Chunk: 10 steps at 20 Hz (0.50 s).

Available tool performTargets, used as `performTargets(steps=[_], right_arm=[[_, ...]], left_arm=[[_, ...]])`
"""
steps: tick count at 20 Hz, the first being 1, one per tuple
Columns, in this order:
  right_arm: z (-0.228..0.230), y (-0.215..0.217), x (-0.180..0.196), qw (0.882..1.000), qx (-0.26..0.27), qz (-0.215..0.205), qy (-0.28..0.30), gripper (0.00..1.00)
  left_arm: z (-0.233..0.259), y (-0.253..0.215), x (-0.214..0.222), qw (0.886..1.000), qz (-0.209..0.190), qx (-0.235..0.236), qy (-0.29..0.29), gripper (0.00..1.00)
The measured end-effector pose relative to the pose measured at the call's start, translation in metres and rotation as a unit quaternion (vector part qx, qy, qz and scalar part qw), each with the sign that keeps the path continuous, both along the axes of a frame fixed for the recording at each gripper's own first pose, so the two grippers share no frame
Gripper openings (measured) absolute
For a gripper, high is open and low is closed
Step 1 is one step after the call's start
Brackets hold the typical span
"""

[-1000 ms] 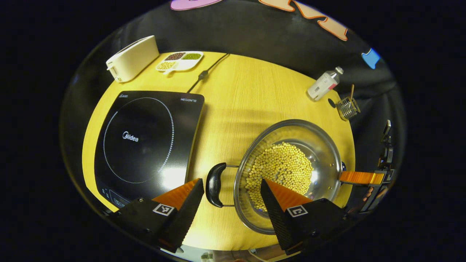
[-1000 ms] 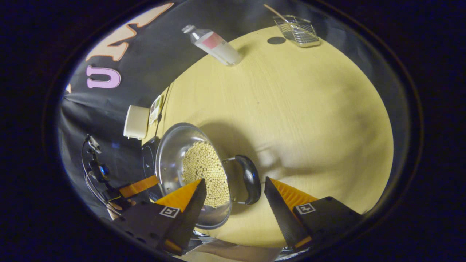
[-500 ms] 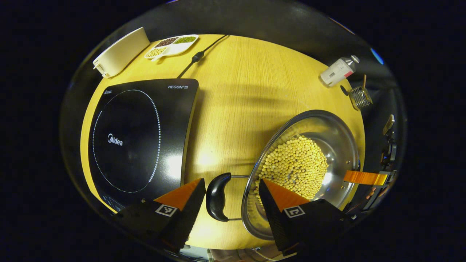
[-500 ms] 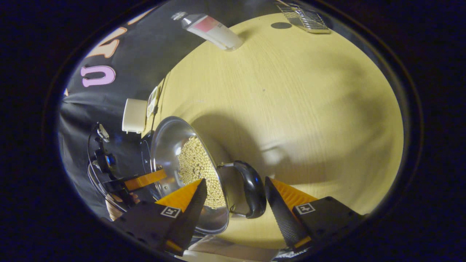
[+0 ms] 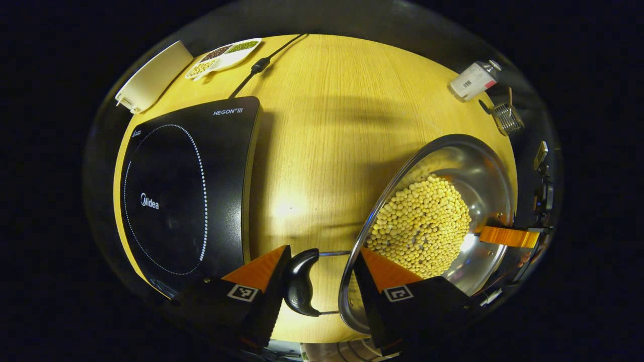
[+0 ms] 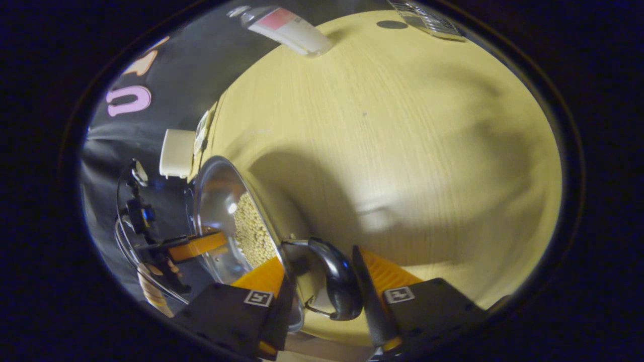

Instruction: First push the handle of the pot to place it horizontally, then grasp the pot with both hands and set it on the induction cooktop.

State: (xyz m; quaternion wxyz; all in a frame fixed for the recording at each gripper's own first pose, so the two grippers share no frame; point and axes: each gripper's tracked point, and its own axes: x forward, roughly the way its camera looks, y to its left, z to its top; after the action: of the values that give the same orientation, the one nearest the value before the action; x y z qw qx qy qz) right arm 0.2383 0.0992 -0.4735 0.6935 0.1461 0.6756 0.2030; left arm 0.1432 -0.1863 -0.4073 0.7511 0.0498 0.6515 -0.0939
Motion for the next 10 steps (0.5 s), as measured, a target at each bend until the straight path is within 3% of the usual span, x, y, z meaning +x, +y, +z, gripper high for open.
performTargets(steps=[1,2,3,10], right_arm=[[-0.001,0.000,-0.001,1.000,-0.001,0.001,-0.002,0.50],[-0.002,-0.001,0.002,1.000,-0.006,0.002,-0.002,0.63],[-0.002,-0.002,0.003,1.000,-0.009,0.003,0.001,0.57],[-0.001,-0.009,0.009,0.999,-0.042,0.012,-0.026,0.56]], left_arm=[[0.001,0.000,-0.001,1.000,0.003,0.000,0.004,0.73],[-0.001,0.000,-0.003,1.000,0.009,-0.003,0.007,0.75],[-0.002,-0.001,-0.004,1.000,0.016,-0.005,0.010,0.73],[0.001,-0.003,-0.014,0.999,0.035,0.000,0.011,0.70]])
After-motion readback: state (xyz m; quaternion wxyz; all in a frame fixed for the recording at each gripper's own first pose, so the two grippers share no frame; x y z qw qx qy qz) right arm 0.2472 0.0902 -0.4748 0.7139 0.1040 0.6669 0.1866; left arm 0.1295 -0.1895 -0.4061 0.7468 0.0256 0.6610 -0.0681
